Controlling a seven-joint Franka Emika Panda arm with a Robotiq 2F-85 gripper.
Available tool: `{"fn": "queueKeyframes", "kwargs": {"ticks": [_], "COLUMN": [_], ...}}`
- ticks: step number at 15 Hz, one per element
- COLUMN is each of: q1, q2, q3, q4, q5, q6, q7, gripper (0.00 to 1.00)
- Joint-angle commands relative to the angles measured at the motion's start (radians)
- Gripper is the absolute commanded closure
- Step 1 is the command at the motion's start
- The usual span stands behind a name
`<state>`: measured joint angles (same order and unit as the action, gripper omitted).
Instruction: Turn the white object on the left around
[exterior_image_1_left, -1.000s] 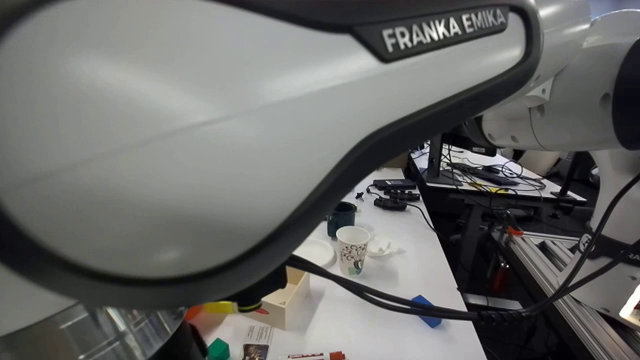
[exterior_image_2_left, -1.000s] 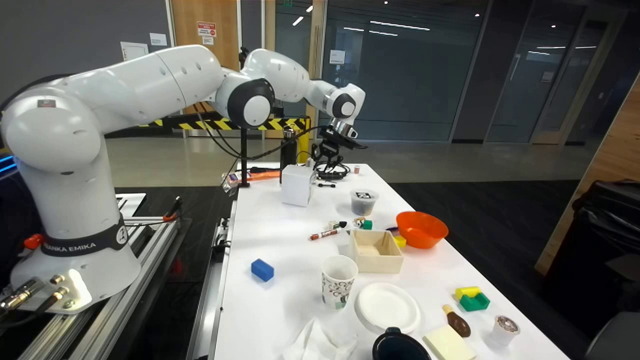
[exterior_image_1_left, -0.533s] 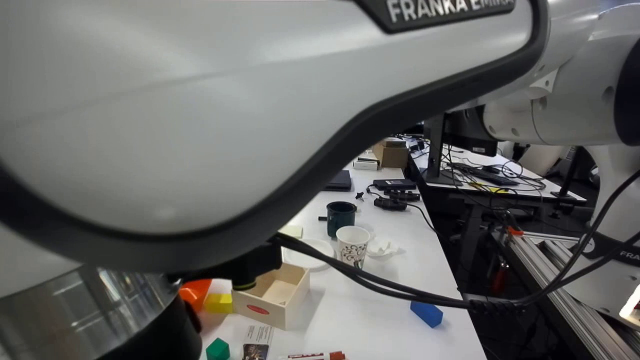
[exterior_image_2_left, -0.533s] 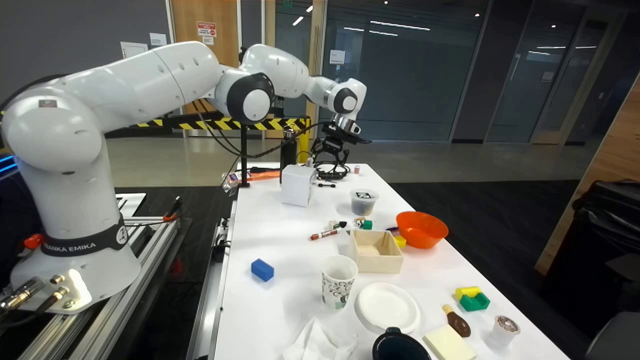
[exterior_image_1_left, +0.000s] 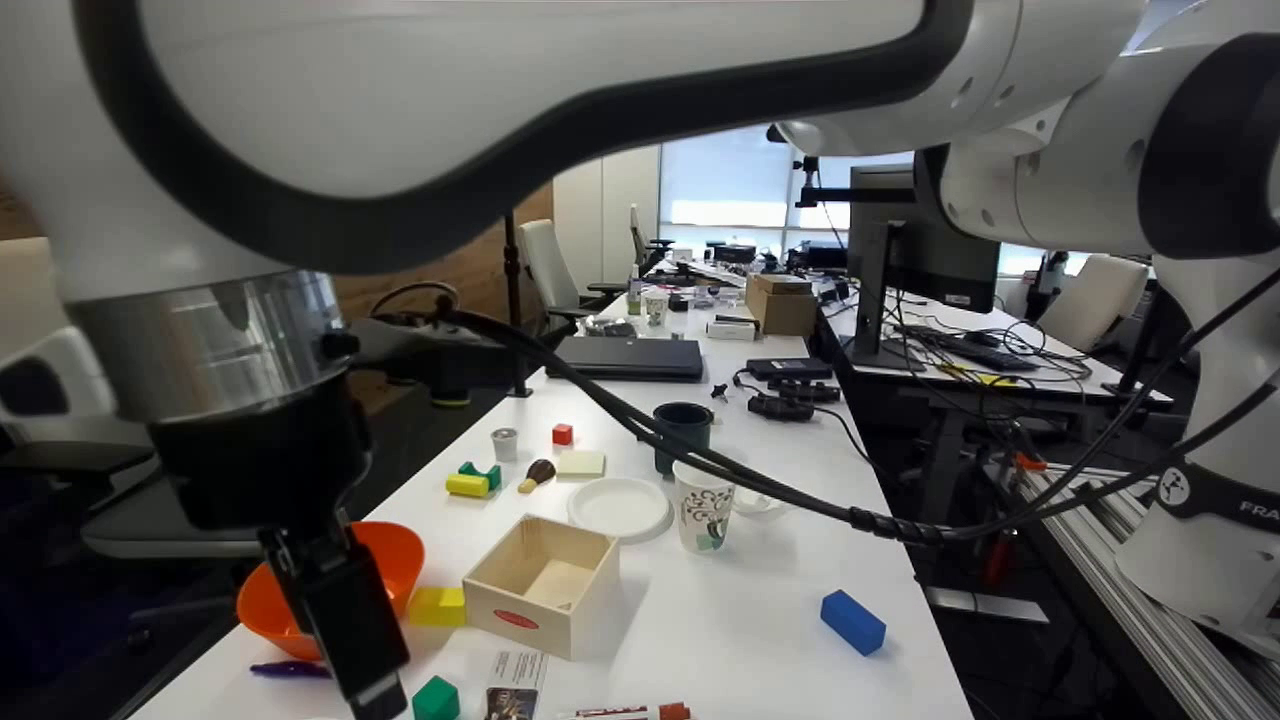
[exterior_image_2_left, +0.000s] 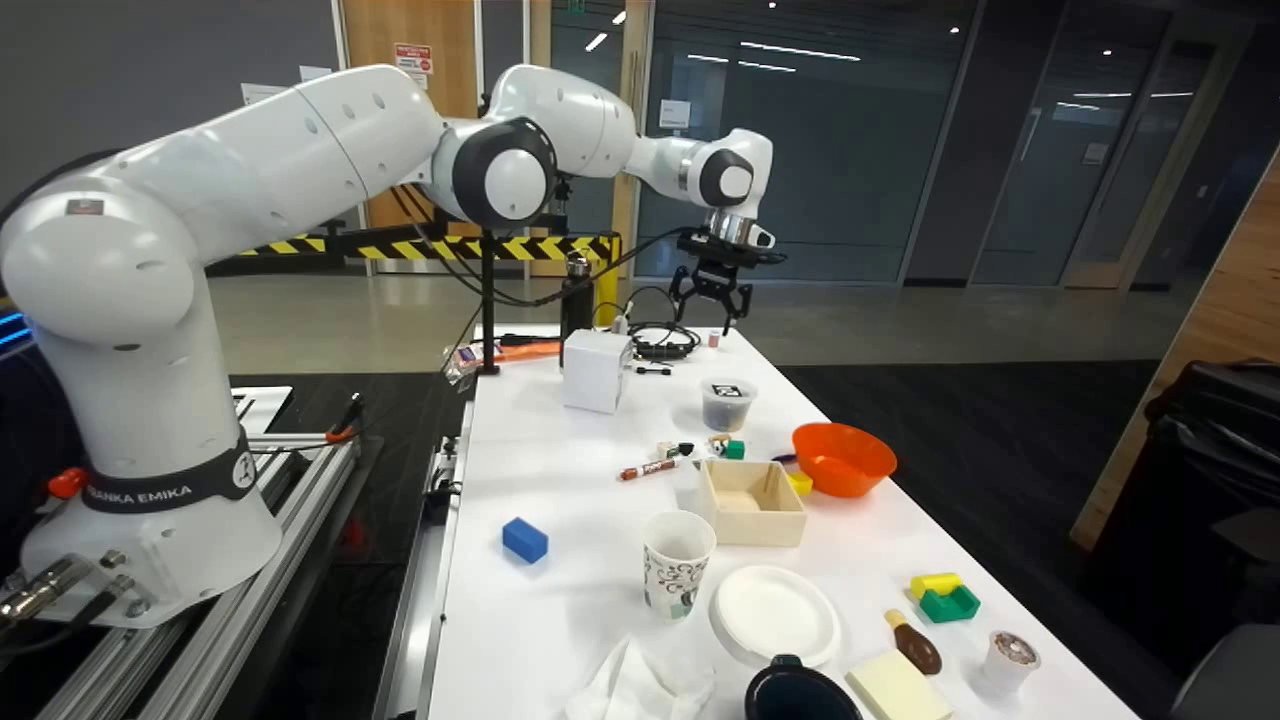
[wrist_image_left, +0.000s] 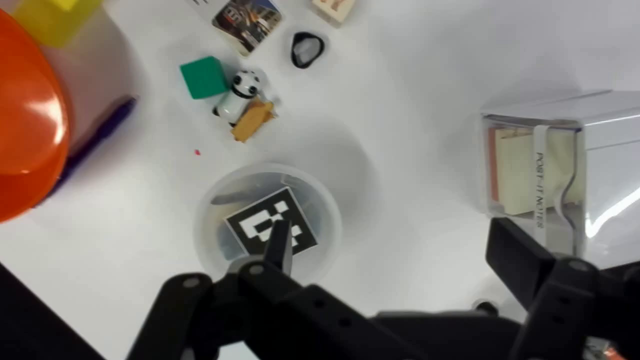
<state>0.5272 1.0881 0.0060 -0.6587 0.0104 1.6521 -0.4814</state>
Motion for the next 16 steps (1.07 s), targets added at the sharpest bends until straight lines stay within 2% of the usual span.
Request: {"fn": "queueKeyframes", "kwargs": {"ticks": [1,5,8,13,14,16], "q1": [-0.057,-0.084,-0.056,-0.020,-0.026,-0.042], "q2": [-0.049,-0.089,-0.154,-0.324,-0.364,-0.428], "q3": [-0.040,-0.106,-0.153,-0.167,-0.159,-0.148], "q4": [-0.056,-0.098,-0.159,-0.312,-0.356,-0.431], "q5": [0.009,-0.006,-0.016,0.012,0.027,0.023], "q6": [0.037,0.015,-0.019,-0.116,-0.126,-0.095], "q7": [0.116,0.268,0.416,0.586,0.593,0.519], "gripper": [0.00,0.00,0.00,0.00,0.00,0.00]}}
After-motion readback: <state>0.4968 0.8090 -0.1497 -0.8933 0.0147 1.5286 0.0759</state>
